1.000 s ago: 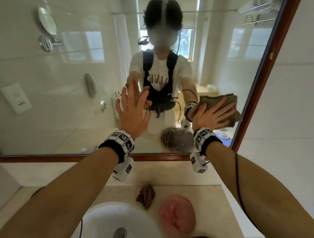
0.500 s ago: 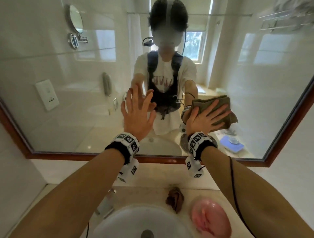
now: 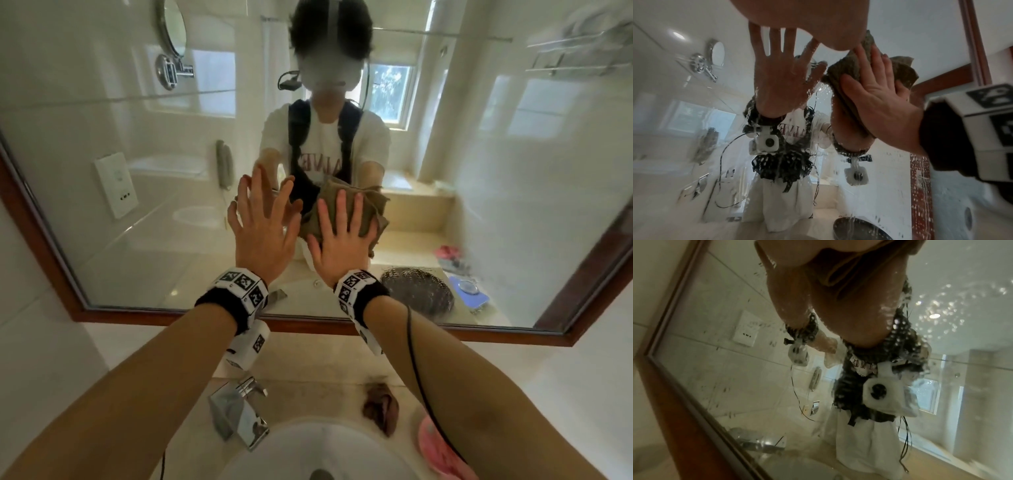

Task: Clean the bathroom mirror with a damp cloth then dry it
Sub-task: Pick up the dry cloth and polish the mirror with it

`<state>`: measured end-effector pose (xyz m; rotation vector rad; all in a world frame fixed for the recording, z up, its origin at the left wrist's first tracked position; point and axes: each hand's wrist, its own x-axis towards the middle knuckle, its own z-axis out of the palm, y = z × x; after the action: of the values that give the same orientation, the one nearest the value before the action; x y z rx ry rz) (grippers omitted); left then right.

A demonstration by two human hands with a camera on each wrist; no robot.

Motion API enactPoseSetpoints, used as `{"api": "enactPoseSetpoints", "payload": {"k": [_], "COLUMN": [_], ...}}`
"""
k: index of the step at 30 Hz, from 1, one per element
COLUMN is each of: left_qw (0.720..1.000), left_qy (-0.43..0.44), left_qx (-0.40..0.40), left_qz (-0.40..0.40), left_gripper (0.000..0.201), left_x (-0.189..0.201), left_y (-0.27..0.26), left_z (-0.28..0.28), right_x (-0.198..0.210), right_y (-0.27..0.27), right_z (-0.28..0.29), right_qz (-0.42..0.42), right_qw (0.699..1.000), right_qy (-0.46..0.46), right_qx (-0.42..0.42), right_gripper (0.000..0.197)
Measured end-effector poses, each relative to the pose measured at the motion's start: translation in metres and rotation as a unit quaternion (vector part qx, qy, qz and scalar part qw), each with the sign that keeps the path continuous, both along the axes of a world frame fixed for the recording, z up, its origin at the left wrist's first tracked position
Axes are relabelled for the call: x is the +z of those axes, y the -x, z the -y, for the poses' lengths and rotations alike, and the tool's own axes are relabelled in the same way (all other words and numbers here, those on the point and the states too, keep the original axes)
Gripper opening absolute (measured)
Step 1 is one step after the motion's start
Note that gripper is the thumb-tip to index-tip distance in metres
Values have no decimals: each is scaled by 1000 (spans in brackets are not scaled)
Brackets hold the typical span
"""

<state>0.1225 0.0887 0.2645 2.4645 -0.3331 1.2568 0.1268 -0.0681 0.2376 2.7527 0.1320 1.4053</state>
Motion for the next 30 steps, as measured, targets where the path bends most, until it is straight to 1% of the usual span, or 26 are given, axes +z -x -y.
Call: {"api": "enactPoseSetpoints", "payload": {"k": [3,5,6,8,13,16,18,21,25,28,30], "left_qw": [1000,1000,1000,999,999,998,998,998,998,998,998], "left_qy": [2,-11,-18,-29,-42,-51,-55,-53,-50,-41,-45], "left_qx": [9,16,16,15,5,1,0,2,22,36,37], "left_qz": [-1,-5,-9,-18,-34,-41,-39,-24,-15,-16,-11], "left_gripper": [56,57,57,57,58,57,57,59,58,58,58], "left_x": [-2,-5,-6,-6,2,5,3,2,3,4,2], "left_y": [0,3,4,6,16,22,22,21,19,17,16], "left_z": [5,13,17,26,48,57,56,48,25,-1,-20], "right_x": [-2,-4,-3,-1,1,-2,-7,-11,-8,1,8], "right_y": [5,8,10,13,19,22,24,25,17,7,0], "right_z": [16,33,42,61,117,141,145,134,96,60,40], "right_qz": [-10,-16,-17,-14,14,35,38,41,48,66,77], "right_qw": [997,992,990,992,999,998,994,984,952,914,891], "right_qy": [65,112,125,118,42,-30,-77,-145,-276,-371,-419], "right_qx": [32,52,57,51,10,-33,-62,-93,-124,-150,-158], "right_gripper": [66,64,63,63,65,67,70,71,72,72,74]}}
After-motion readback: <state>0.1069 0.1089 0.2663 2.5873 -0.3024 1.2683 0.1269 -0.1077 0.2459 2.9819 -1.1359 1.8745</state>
